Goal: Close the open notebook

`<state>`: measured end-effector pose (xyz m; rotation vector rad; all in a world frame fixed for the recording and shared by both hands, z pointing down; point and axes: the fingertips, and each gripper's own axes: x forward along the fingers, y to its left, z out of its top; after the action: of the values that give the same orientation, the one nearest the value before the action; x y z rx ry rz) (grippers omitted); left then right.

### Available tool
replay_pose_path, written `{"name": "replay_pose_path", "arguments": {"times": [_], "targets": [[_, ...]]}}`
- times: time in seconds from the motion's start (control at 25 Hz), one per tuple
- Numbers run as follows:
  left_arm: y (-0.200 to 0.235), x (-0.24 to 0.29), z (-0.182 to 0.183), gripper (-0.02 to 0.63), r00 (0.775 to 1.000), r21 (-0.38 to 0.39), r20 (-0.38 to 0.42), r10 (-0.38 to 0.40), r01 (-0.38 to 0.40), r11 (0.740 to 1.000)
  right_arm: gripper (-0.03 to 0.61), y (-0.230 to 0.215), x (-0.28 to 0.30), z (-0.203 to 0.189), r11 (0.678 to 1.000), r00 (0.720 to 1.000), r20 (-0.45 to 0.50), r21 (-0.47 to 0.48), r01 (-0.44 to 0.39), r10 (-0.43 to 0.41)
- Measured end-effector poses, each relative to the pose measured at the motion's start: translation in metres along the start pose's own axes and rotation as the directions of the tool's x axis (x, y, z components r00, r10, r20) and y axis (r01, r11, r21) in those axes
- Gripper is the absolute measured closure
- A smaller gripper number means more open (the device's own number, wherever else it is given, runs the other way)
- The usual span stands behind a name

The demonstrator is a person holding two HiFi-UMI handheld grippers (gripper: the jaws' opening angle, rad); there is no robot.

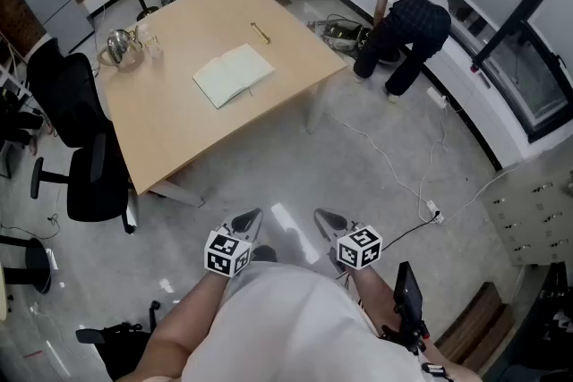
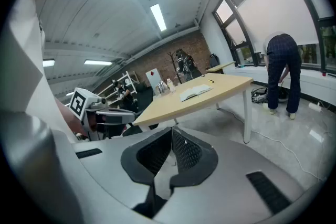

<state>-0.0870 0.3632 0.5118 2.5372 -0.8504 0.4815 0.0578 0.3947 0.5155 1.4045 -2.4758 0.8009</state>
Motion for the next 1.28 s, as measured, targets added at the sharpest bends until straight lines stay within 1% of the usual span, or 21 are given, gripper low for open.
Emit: {"name": "replay_pose_path", "arguments": {"times": [0.24,0.4,0.48,0.6,0.76,0.92,1.12,1.28], "targets": [[0.047,0.01,0.025,0.606,1.0,0.006,0.011,-0.014,0.013,1.0,0.561,-0.005,0.042,0.042,1.0,1.0,0.022,-0.023,0.021,-0.021],[0.07,0.014,0.037,0.606,0.999,0.005,0.015,-0.031,0.031,1.0,0.561,-0.006,0.063,0.058,0.999,0.999,0.012,-0.026,0.04,-0.04],[0.086,0.011,0.044,0.606,0.999,0.009,0.024,-0.028,0.028,1.0,0.561,-0.003,0.081,0.063,0.999,0.999,0.003,-0.029,0.036,-0.036],[0.113,0.004,0.047,0.606,0.999,-0.013,0.043,-0.001,0.001,1.0,0.561,0.004,0.11,0.069,0.999,1.0,-0.017,-0.039,0.02,-0.02],[0.144,-0.009,0.044,0.606,0.998,-0.046,0.053,0.041,-0.039,0.998,0.561,0.016,0.142,0.086,0.997,0.999,-0.03,-0.076,-0.015,0.012],[0.166,-0.021,0.039,0.606,0.995,-0.083,0.057,0.084,-0.079,0.993,0.561,0.025,0.165,0.092,0.995,0.998,-0.057,-0.091,-0.046,0.041],[0.187,-0.026,0.025,0.606,0.993,-0.116,0.026,0.117,-0.113,0.987,0.561,0.025,0.192,0.091,0.993,0.994,-0.081,-0.087,-0.075,0.068],[0.198,-0.016,0.03,0.606,0.991,-0.112,0.012,0.132,-0.13,0.985,0.561,0.013,0.208,0.089,0.993,0.992,-0.096,-0.072,-0.095,0.088]]}}
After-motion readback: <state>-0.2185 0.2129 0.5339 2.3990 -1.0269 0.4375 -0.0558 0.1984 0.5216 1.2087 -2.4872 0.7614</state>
